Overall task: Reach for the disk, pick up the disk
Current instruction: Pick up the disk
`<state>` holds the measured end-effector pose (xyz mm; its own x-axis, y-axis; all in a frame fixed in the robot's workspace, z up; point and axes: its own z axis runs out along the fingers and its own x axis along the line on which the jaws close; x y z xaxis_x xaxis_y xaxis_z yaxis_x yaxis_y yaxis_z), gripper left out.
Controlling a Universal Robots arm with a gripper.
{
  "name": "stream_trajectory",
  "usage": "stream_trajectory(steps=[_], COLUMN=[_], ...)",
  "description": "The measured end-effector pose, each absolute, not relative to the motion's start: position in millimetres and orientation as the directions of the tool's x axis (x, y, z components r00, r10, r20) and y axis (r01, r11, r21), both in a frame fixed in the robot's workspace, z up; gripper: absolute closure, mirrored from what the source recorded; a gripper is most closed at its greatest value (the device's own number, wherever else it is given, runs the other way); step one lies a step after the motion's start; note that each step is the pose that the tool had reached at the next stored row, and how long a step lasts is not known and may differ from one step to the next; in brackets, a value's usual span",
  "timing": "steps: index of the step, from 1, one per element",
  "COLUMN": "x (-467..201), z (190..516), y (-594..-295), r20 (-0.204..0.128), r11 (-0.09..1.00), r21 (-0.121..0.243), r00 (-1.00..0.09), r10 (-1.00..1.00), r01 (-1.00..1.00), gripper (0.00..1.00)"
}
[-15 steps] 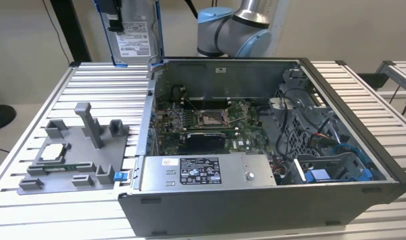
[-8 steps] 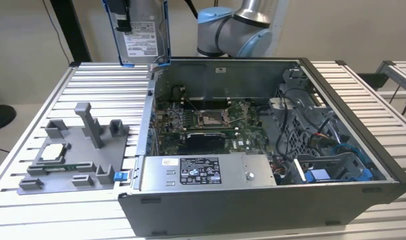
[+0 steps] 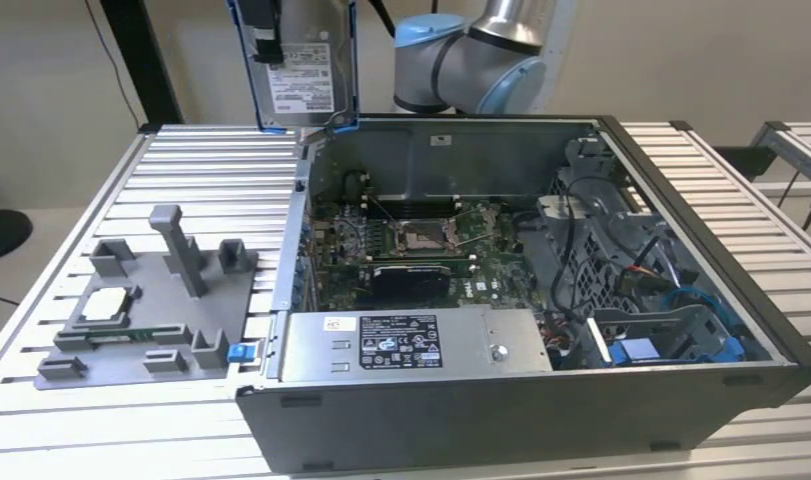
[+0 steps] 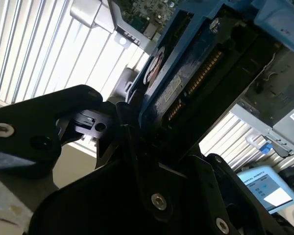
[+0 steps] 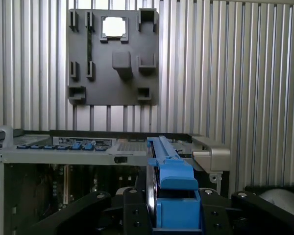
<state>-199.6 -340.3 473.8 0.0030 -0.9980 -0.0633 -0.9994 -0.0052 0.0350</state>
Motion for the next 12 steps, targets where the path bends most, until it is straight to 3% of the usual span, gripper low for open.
stream_trajectory(steps=[12], x=[-172.1], z=[473.8], y=[-340.3], r20=[-0.063], r11=[-0.005], r21=[0.035], r00=[0.003], r10=[-0.998], r01=[-0.999], gripper=[1.0])
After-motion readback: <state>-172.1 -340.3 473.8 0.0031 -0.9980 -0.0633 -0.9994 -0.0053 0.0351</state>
